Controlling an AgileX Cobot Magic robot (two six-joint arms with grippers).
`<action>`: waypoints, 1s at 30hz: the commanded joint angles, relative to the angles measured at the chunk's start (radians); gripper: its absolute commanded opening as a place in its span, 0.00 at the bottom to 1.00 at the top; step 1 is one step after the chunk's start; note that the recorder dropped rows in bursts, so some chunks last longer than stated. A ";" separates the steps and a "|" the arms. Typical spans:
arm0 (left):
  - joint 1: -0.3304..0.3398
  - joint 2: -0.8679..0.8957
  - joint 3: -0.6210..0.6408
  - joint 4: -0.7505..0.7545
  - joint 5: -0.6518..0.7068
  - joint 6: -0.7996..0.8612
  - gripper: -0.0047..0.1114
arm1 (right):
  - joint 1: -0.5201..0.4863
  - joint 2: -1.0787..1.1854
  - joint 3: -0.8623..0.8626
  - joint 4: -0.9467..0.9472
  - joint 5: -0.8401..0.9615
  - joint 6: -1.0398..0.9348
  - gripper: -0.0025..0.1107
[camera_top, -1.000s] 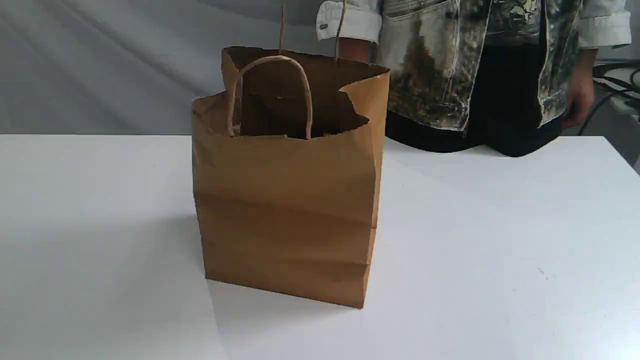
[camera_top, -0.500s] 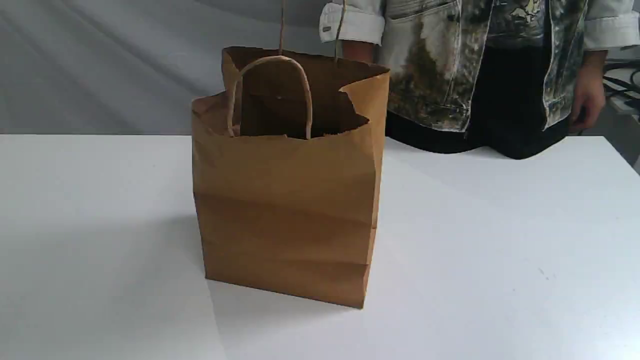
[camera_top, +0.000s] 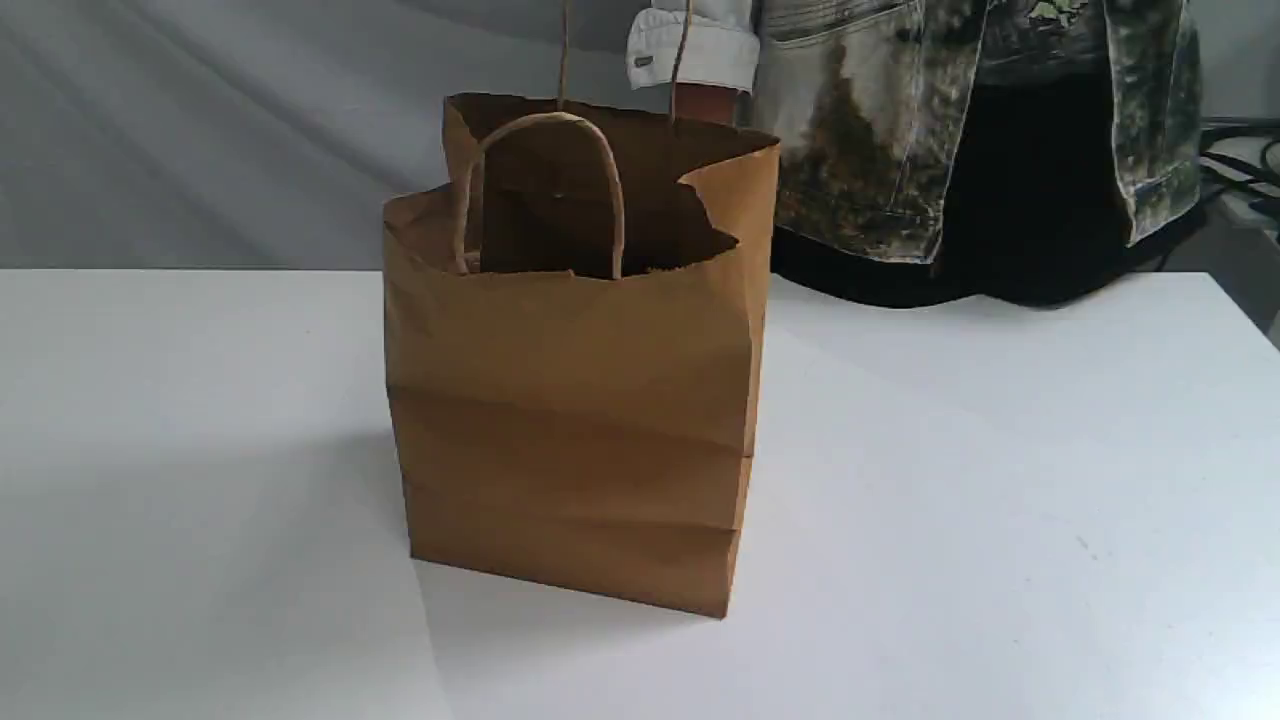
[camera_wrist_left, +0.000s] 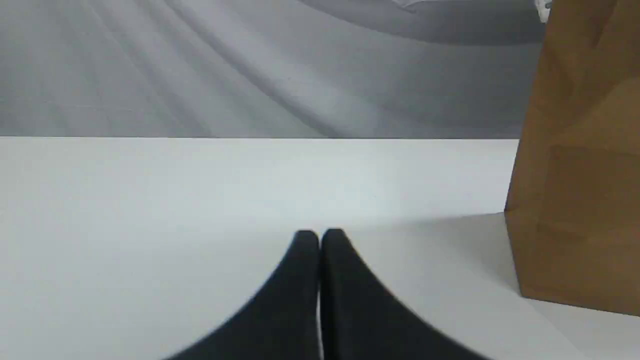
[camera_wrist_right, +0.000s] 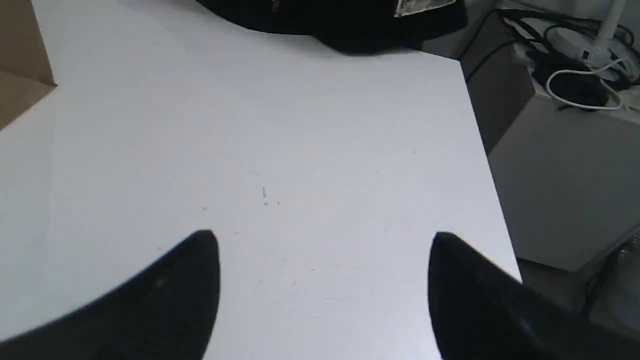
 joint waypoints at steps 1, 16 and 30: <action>0.002 -0.004 0.004 -0.005 -0.001 0.000 0.04 | -0.006 -0.002 0.007 -0.008 -0.009 -0.001 0.55; 0.002 -0.004 0.004 -0.005 -0.001 0.000 0.04 | -0.006 -0.002 0.007 -0.025 -0.337 0.011 0.02; 0.002 -0.004 0.004 -0.005 -0.001 0.000 0.04 | -0.006 -0.013 0.015 0.034 -0.380 0.089 0.02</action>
